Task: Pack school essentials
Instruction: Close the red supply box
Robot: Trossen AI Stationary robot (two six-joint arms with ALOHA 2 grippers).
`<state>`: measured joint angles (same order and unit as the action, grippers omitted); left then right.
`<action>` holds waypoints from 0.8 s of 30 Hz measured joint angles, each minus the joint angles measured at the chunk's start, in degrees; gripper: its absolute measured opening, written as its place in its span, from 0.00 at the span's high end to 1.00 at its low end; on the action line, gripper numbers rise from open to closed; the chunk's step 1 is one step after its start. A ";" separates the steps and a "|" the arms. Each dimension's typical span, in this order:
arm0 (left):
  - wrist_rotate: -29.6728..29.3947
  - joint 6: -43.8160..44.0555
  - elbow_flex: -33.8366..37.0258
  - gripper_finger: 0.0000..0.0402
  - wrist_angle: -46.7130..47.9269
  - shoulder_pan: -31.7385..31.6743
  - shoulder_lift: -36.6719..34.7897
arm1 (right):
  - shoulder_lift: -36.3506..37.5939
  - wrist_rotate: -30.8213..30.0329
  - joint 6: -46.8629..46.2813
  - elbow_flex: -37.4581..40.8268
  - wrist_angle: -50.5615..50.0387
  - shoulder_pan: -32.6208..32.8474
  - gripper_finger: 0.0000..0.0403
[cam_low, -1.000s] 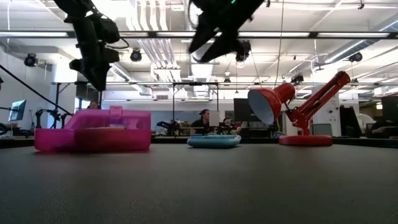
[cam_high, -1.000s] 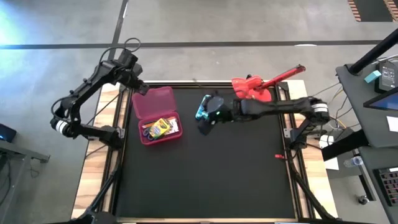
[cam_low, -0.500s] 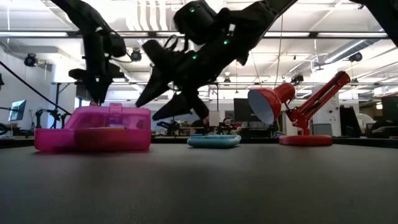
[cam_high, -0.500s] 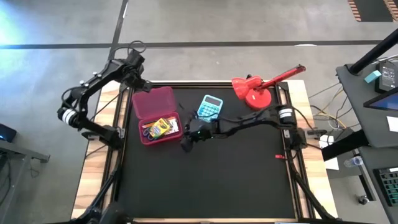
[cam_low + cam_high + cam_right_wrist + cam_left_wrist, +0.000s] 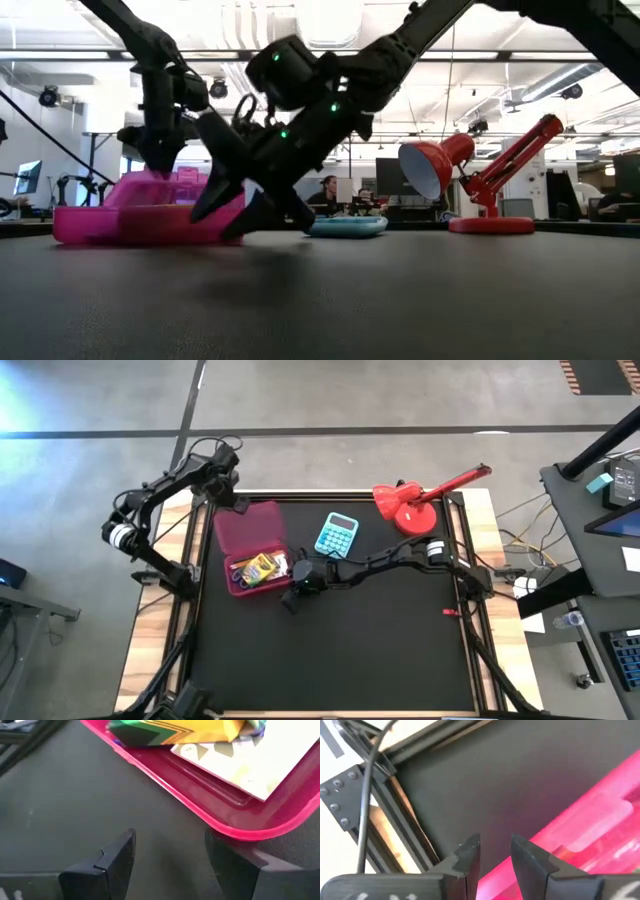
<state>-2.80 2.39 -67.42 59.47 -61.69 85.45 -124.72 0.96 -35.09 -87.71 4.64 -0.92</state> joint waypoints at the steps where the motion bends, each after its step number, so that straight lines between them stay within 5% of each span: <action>1: 0.45 -0.73 -0.09 0.77 0.78 0.00 -0.05 | -0.36 -0.09 0.00 -0.10 -0.03 -0.12 0.43; 15: 3.07 -4.30 -0.62 0.77 6.04 1.07 -5.94 | -0.40 -2.05 -0.37 -0.10 -0.12 -1.51 0.43; 24: 9.96 -4.07 0.40 0.77 10.06 5.05 -10.02 | -0.40 -2.82 -0.31 -0.10 0.16 -2.60 0.43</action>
<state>7.16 -1.68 -67.02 69.53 -56.65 75.43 -125.12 -1.86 -35.40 -87.81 4.79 -3.52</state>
